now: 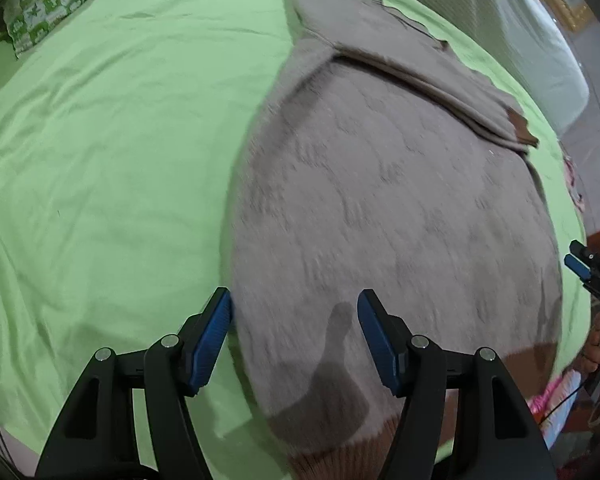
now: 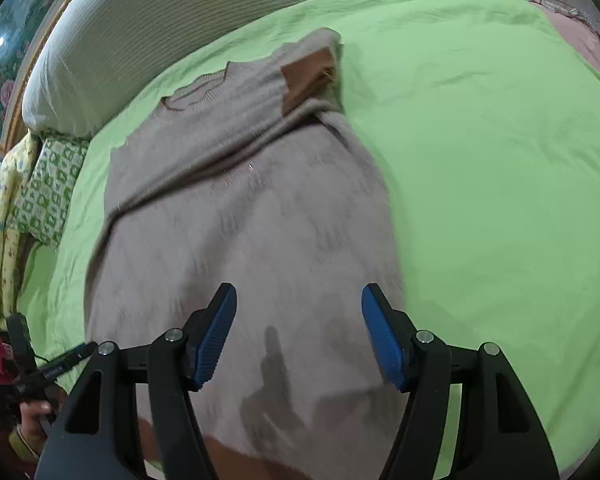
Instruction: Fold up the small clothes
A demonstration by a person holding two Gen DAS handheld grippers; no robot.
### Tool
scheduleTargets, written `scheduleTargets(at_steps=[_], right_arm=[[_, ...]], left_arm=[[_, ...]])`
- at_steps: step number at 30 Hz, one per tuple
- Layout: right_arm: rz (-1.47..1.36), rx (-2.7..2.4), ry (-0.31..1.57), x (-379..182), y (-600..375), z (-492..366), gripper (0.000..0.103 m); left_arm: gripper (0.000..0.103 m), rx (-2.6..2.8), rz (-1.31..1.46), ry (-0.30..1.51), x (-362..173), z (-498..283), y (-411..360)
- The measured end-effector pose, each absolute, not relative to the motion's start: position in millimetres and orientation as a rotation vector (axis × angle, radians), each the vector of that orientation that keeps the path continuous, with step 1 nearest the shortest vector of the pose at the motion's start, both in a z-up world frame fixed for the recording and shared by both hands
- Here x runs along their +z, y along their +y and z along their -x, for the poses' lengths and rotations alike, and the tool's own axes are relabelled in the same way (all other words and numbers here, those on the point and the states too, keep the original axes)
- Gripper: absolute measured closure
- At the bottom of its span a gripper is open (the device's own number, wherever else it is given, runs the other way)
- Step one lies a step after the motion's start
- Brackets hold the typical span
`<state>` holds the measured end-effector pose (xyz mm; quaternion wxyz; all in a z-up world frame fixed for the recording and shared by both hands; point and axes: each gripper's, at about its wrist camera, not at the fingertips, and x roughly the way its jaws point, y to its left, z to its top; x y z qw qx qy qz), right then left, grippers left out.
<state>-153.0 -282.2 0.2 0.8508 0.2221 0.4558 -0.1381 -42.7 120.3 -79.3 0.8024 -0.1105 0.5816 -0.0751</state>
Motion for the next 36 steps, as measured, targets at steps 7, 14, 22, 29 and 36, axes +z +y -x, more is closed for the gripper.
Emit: scheduleTargets(at_steps=[7, 14, 22, 29, 36], right_arm=[[-0.475, -0.316, 0.966, -1, -285, 207, 0.036], [-0.527, -0.306, 1.033, -22, -280, 246, 0.036], [-0.550, -0.181, 1.097, -40, -259, 263, 0.036], [-0.583, -0.103, 1.123, -47, -251, 265, 0.037], [-0.657, -0.056, 1.127, -61, -248, 258, 0.075]], left_arm=[[0.036, -0.218, 0.236, 1.297, -86, 86, 118], [0.032, -0.274, 0.239, 1.313, -90, 100, 117], [0.032, -0.363, 0.345, 1.338, -98, 117, 112], [0.034, -0.422, 0.383, 1.369, -105, 124, 101], [0.089, -0.466, 0.485, 1.417, -116, 118, 100]])
